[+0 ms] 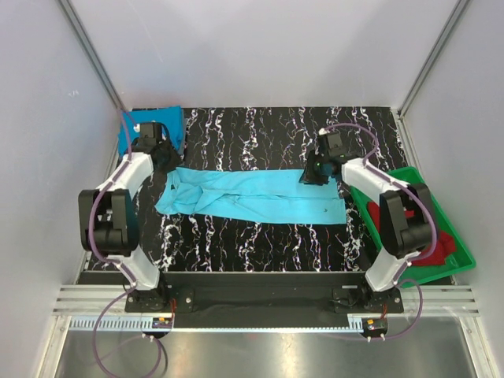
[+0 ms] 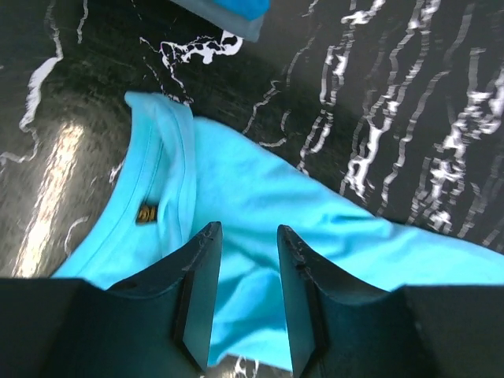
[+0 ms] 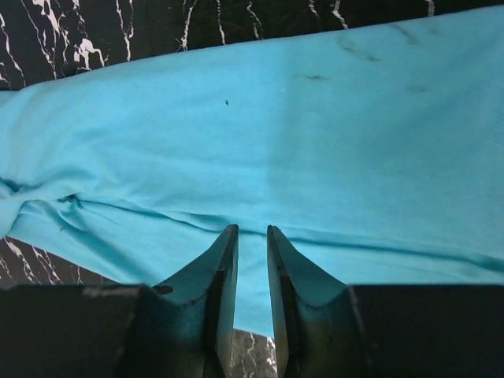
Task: Fold and stack the t-shirts
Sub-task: Fold the tshirt
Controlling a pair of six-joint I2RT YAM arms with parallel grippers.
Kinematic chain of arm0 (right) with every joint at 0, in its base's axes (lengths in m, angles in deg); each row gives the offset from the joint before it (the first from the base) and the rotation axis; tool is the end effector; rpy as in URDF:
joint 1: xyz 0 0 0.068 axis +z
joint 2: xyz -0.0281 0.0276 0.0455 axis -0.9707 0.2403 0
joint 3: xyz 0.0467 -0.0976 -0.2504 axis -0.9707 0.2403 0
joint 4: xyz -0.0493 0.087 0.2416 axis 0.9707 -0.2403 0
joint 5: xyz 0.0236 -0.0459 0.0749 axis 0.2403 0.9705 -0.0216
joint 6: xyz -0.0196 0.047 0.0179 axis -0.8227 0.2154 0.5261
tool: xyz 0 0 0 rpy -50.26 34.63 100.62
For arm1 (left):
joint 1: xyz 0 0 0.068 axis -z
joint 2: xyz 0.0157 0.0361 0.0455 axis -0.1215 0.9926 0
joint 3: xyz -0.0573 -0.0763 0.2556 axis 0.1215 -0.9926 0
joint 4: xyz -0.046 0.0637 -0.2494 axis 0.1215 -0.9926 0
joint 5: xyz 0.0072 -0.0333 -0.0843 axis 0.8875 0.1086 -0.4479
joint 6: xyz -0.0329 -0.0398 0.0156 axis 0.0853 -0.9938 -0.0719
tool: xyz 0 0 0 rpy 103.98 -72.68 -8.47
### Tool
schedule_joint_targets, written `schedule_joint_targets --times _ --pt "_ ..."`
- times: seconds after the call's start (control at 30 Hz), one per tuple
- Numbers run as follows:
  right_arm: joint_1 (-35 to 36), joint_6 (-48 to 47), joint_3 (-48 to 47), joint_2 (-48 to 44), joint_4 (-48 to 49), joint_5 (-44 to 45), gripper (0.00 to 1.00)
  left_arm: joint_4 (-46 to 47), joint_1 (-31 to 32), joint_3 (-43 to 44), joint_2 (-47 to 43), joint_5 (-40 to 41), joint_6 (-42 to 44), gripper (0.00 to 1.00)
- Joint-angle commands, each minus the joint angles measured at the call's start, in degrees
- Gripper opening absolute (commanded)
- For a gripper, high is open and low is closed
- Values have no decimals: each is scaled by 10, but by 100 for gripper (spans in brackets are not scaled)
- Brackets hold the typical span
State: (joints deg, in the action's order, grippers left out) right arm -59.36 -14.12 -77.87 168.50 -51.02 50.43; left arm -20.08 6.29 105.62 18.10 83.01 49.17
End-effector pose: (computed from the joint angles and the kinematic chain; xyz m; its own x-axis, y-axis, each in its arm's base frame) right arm 0.3422 0.1079 0.2130 -0.8458 0.2049 -0.4925 0.0129 0.9309 0.3651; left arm 0.3557 0.0028 0.2454 -0.6564 -0.5222 -0.5444 -0.3766 0.8521 -0.3634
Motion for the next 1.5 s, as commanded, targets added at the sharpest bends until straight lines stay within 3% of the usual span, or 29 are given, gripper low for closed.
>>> schedule_joint_targets --times 0.0,0.27,0.57,0.67,0.8,0.93,1.03,1.1,1.17,1.27,1.3,1.4,1.47 --pt "3 -13 -29 37 28 -11 28 -14 1 40 45 -10 25 40" --pt "-9 10 -41 106 16 69 26 7 26 86 136 -83 61 38" --pt "-66 21 -9 114 -6 94 25 -15 30 83 186 5 43 38" --pt "-67 17 1 96 -10 97 25 -17 37 84 174 43 38 38" --pt "-66 17 -2 66 -12 90 26 -17 42 111 137 34 42 41" --pt "-58 -8 -48 48 -11 49 28 -51 42 153 91 8 56 45" --pt "-23 -65 -85 33 -1 8 32 -84 42 161 34 45 77 48" --pt "11 -128 -100 34 33 -72 35 -90 40 133 -19 58 77 49" --pt "50 -155 -115 44 63 -95 39 -90 37 97 -56 49 57 50" --pt "97 -188 -175 76 64 -49 43 -67 10 -18 -137 -15 24 49" --pt "126 -205 -190 85 64 -36 45 -51 -15 -49 -154 -78 14 50" --pt "188 -281 -229 115 87 -71 48 40 -73 -164 -211 -192 -53 49" --pt "210 -323 -255 140 103 -93 50 56 -91 -190 -232 -200 -67 49"
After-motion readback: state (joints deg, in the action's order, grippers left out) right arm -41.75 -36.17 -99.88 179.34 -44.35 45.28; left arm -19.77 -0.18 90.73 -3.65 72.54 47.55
